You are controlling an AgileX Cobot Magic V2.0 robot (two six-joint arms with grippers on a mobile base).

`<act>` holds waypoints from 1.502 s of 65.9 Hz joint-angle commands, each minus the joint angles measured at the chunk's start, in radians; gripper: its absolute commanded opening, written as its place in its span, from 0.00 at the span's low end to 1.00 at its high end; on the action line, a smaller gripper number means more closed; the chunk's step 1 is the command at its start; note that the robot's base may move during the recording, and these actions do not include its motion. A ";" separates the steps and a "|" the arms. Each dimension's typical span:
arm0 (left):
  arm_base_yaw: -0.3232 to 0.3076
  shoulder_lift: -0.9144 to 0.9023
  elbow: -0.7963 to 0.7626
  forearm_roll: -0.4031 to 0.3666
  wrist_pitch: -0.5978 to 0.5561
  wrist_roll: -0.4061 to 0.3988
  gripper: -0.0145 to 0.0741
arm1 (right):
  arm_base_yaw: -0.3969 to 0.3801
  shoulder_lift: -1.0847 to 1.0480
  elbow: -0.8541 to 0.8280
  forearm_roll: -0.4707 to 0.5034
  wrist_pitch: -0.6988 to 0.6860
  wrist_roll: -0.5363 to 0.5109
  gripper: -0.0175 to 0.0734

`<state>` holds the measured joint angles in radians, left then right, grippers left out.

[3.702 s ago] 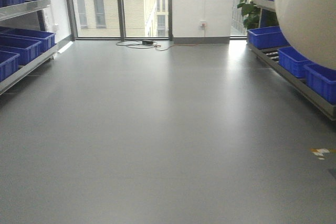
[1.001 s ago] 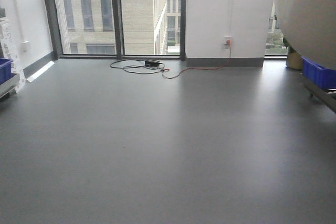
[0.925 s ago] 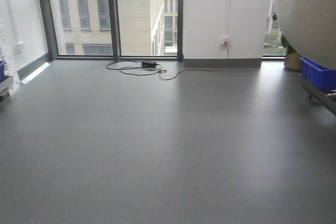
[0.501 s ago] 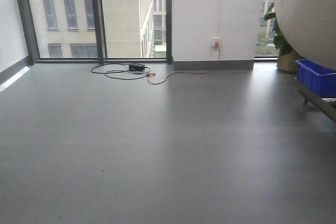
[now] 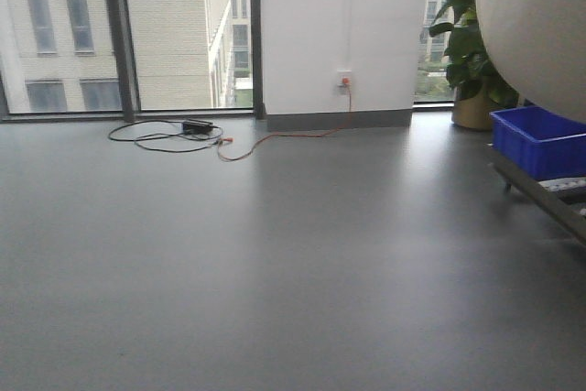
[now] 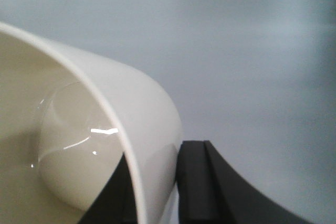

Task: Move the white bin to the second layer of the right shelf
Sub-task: 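Turn toward the roller shelf rack and approach its second layer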

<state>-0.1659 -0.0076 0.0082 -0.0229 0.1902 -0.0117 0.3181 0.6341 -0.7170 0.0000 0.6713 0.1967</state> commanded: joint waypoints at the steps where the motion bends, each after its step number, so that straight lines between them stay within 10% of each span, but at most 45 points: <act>1: -0.007 -0.015 0.027 -0.001 -0.090 -0.010 0.26 | -0.005 0.000 -0.031 -0.008 -0.086 -0.005 0.25; 99: -0.007 -0.015 0.027 -0.001 -0.090 -0.010 0.26 | -0.005 0.000 -0.031 -0.008 -0.086 -0.005 0.25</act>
<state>-0.1659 -0.0076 0.0082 -0.0229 0.1902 -0.0117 0.3181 0.6341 -0.7170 0.0000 0.6713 0.1967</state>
